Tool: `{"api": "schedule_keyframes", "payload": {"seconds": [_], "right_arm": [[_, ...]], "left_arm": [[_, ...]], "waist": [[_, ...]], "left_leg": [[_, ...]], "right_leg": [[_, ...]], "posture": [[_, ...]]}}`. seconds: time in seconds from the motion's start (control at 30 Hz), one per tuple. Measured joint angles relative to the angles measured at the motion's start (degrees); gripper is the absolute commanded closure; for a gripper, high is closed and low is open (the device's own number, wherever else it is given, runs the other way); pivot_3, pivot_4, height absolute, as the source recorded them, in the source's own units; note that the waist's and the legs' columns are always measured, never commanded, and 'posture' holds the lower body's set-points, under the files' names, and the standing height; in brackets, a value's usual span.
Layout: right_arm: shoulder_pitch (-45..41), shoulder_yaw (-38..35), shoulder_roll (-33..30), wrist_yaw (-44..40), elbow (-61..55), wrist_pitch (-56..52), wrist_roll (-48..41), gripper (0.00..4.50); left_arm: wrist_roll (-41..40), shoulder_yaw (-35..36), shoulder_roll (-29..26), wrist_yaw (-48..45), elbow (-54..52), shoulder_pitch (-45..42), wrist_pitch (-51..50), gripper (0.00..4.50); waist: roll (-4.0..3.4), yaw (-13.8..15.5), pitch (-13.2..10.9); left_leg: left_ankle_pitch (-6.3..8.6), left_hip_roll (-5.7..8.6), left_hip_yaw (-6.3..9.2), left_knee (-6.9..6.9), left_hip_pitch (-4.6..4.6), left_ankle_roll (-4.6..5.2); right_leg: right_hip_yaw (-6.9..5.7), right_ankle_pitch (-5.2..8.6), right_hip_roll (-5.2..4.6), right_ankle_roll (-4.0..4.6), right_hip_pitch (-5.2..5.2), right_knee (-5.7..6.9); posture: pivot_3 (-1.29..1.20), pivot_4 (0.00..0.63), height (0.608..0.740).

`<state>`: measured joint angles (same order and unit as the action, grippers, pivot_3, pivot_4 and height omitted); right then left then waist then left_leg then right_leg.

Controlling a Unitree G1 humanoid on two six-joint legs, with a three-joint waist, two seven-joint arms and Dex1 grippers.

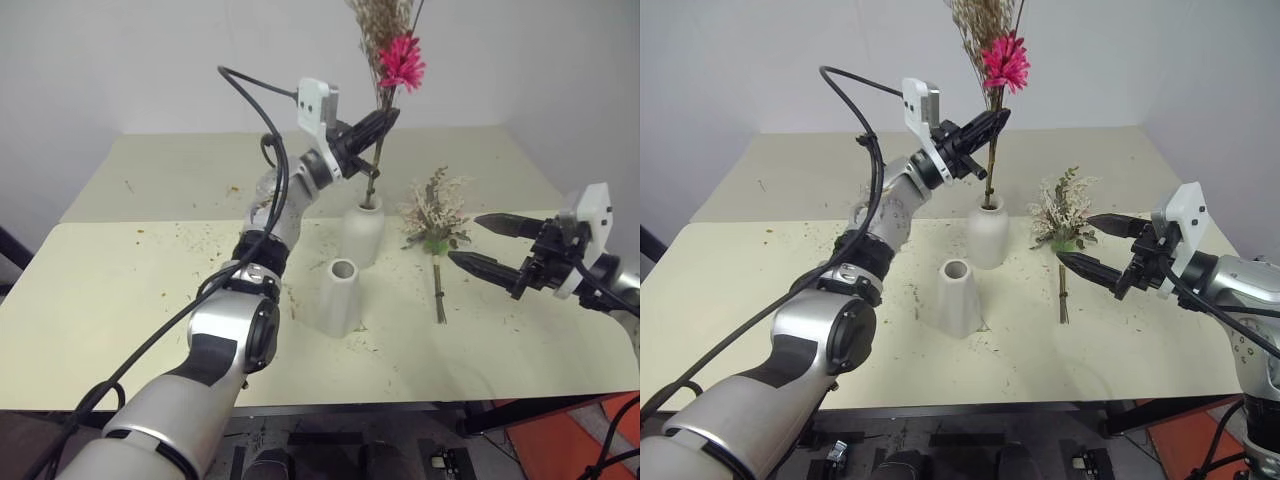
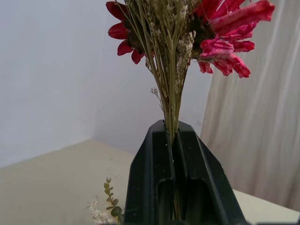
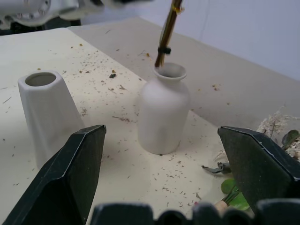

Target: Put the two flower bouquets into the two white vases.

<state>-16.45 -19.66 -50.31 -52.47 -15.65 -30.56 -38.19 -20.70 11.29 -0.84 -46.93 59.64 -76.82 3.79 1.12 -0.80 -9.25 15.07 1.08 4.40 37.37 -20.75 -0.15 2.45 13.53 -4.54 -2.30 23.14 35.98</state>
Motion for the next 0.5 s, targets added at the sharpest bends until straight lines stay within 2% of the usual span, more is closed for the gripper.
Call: {"api": "schedule_keyframes", "payload": {"seconds": [0.23, 0.5], "right_arm": [[1.9, -1.3, 0.1, 0.9, -1.1, -0.1, -1.4, 0.0], [2.1, -1.4, 0.5, 1.8, -1.5, -0.1, -1.4, 0.0]], "left_arm": [[2.6, 0.0, 0.3, 1.9, 2.5, 0.8, 6.2, 4.47], [3.5, 0.0, 1.0, 3.7, 5.2, 1.0, 8.1, 4.47]], "waist": [[0.0, 0.1, 0.0], [0.0, 0.1, 0.0]], "left_leg": [[0.0, 0.0, 0.0, 0.02, 0.03, 0.0], [0.0, 0.0, 0.0, 0.03, 0.0, 0.01]], "right_leg": [[0.02, 0.0, 0.0, 0.0, -0.02, 0.0], [0.01, 0.0, 0.0, 0.0, -0.02, 0.03]], "posture": [[0.0, 0.15, 0.74], [0.0, 0.15, 0.74]]}}
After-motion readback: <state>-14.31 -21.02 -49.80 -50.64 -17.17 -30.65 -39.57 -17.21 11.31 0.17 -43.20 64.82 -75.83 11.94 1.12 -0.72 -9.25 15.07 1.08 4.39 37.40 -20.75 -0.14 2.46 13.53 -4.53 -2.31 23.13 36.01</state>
